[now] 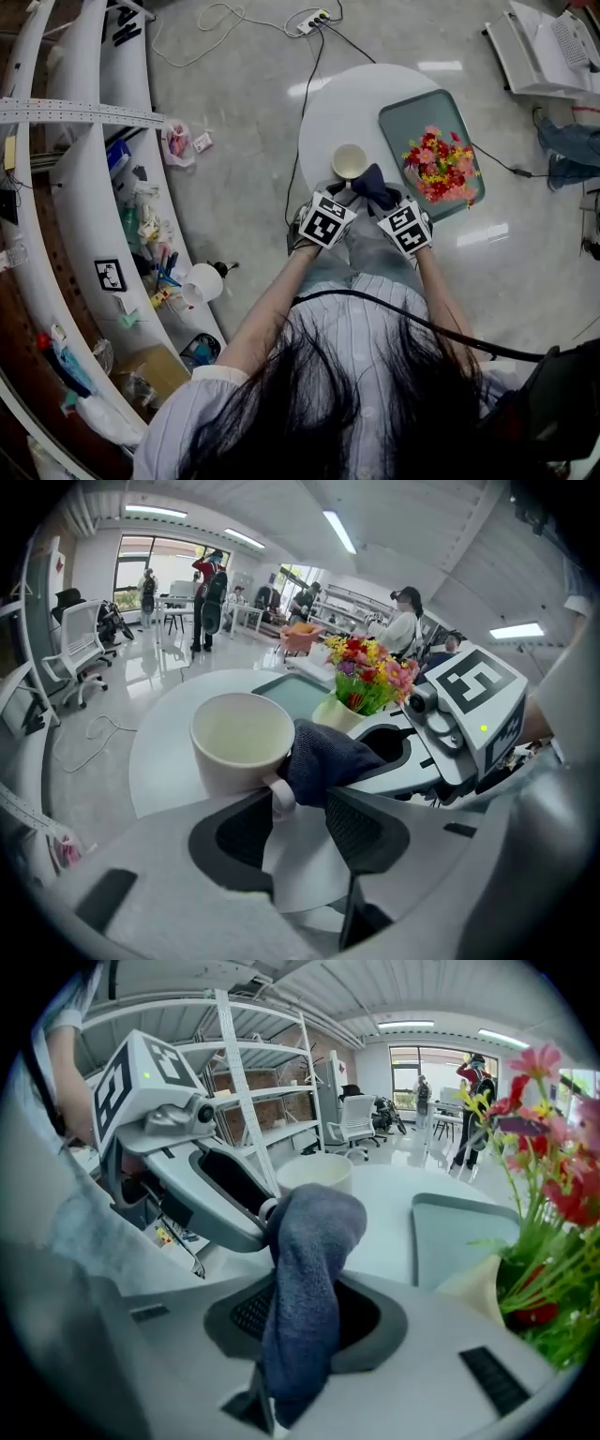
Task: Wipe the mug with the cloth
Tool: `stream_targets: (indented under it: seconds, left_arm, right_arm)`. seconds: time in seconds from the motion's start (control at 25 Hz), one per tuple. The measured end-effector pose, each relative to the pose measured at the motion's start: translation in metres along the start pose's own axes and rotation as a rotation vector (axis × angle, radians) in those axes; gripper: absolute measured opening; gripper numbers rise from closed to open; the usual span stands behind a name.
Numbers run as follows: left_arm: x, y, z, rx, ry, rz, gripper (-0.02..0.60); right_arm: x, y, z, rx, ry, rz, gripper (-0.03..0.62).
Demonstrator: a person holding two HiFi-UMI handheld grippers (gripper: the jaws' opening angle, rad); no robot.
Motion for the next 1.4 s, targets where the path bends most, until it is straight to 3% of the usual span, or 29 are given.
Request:
stream_targets:
  seconds: [0.2, 0.28, 0.68, 1.12, 1.24, 1.4]
  left_arm:
    - [0.004, 0.000, 0.004, -0.035, 0.016, 0.037, 0.164]
    - [0.004, 0.001, 0.005, -0.016, 0.038, 0.046, 0.164]
    - [0.008, 0.002, 0.004, 0.201, 0.111, 0.040, 0.116]
    - [-0.002, 0.017, -0.001, 0.397, 0.198, -0.068, 0.077]
    - [-0.007, 0.028, -0.004, 0.485, 0.251, -0.101, 0.075]
    - [-0.012, 0.042, -0.006, 0.662, 0.341, -0.111, 0.074]
  right_arm:
    - [0.000, -0.001, 0.001, -0.009, 0.004, 0.017, 0.123]
    - [0.000, -0.001, 0.002, -0.017, 0.008, 0.019, 0.123]
    - [-0.001, -0.006, 0.005, -0.049, 0.019, -0.013, 0.123]
    - [-0.003, -0.007, 0.010, -0.058, 0.022, -0.052, 0.123]
    - [-0.003, -0.009, 0.013, -0.049, 0.016, -0.061, 0.123]
    - [-0.001, -0.009, 0.015, -0.052, 0.019, -0.063, 0.123]
Point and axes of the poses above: the fingertips, and each gripper's own axes: x forward along the fingers, y to its left, z out of its top, the point moved 8 cm from there along -x, backward along the fingers, and after that the axes turned 1 degree about x, right-handed, at the moved point
